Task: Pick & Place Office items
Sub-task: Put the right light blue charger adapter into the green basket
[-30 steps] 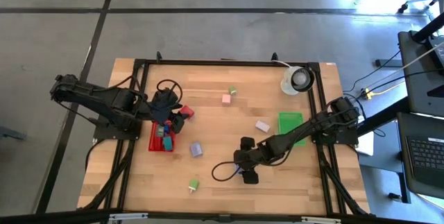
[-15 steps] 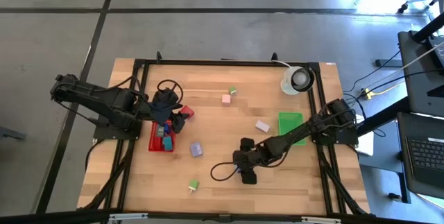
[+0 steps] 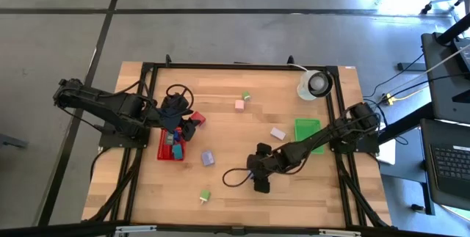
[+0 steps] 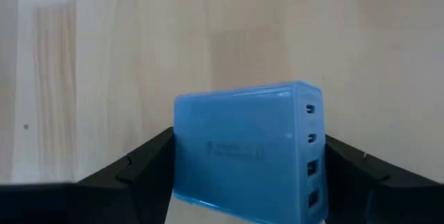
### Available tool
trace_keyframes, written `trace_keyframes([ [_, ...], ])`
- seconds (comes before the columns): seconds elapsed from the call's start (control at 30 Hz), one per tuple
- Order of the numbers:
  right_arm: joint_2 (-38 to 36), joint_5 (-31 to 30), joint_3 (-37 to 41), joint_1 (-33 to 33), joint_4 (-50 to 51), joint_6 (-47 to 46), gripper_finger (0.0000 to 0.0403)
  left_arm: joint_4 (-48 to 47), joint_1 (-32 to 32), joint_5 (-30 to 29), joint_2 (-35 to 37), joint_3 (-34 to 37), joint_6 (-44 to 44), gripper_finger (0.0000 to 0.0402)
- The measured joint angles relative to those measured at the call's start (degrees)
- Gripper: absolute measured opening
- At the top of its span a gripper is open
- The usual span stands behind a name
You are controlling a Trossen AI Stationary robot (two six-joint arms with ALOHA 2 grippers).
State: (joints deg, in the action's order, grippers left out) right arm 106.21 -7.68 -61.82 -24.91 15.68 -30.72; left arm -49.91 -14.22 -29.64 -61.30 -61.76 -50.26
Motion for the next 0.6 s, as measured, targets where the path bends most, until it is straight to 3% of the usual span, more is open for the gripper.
trace_keyframes([
  [0.23, -10.27, -4.26, 0.0, 4.62, 2.07, -0.41, 0.0273, 0.0, 0.0, -3.6, 0.0, 0.0, 0.0, 0.0255],
  [0.43, -22.23, -21.01, 0.0, 7.3, -1.11, 0.56, 0.0274, 0.0, 0.02, -9.06, 0.0, 0.02, 0.0, 0.0255],
  [0.6, -29.66, -33.99, -0.02, 7.63, -7.77, 8.06, 0.0275, 0.1, 0.02, -15.77, 0.0, 0.02, 0.0, 0.0255],
])
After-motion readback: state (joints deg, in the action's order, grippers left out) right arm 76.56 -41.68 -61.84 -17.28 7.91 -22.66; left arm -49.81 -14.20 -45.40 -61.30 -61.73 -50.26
